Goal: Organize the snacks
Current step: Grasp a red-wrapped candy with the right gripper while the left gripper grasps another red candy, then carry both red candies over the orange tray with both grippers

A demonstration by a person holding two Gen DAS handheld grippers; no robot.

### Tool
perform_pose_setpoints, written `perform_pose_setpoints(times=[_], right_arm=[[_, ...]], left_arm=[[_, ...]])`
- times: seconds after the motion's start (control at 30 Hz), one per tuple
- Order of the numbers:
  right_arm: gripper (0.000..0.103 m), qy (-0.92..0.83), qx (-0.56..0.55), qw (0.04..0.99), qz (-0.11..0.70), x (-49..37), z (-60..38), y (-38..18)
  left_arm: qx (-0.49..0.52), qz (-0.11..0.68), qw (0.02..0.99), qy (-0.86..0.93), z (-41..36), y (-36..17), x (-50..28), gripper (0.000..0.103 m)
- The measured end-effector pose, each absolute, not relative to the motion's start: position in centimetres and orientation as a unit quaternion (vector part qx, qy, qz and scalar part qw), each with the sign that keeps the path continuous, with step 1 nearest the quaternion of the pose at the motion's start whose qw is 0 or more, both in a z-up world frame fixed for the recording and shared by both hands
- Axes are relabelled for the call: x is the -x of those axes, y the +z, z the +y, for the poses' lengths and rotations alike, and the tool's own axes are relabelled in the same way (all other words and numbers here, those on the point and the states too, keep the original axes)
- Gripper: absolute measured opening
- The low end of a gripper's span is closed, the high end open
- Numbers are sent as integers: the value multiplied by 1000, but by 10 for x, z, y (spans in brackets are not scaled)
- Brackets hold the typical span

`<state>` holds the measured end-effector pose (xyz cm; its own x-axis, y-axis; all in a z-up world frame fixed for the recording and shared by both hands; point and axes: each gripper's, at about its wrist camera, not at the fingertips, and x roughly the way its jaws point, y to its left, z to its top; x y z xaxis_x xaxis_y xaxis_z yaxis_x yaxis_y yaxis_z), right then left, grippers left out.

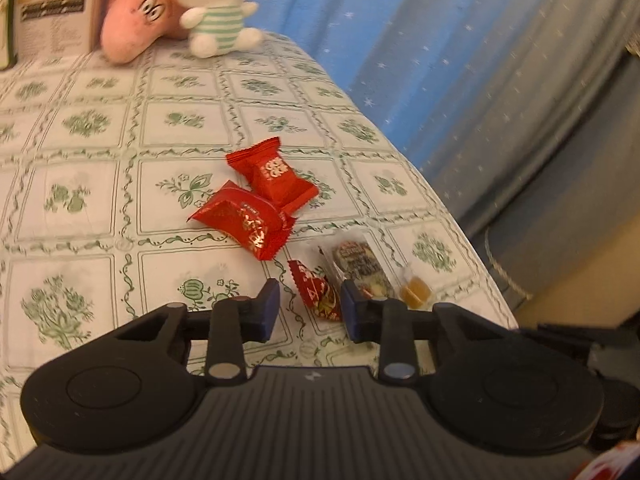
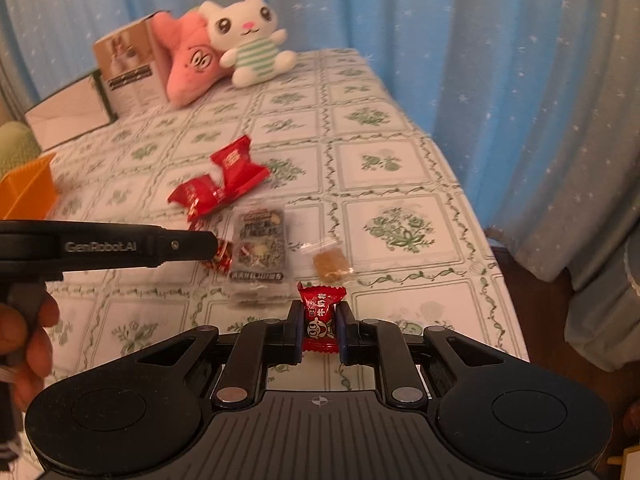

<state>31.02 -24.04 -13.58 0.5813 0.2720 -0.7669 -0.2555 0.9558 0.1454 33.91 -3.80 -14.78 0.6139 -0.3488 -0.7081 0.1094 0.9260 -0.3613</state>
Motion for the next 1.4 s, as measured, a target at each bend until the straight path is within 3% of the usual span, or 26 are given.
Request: perform_pose_setpoints(times=[0.17,0.3,0.8,1.4], right_arm=[[16,146,-12,890,431,-310,-239,-135],[16,144,-14,891,429,-310,-238,-133],[16,188,-4,895,404,-286,-183,-94],[16,231,6,888,398,-179,-105,-46]], left_arm=[[171,428,878,-128,-38,-155,-346,16],[170,428,878,-130,-35,-153,-338,13],[101,405,905,-77,33,-106,-248,12],[84,360,929,-19,96,-27,-129,12]])
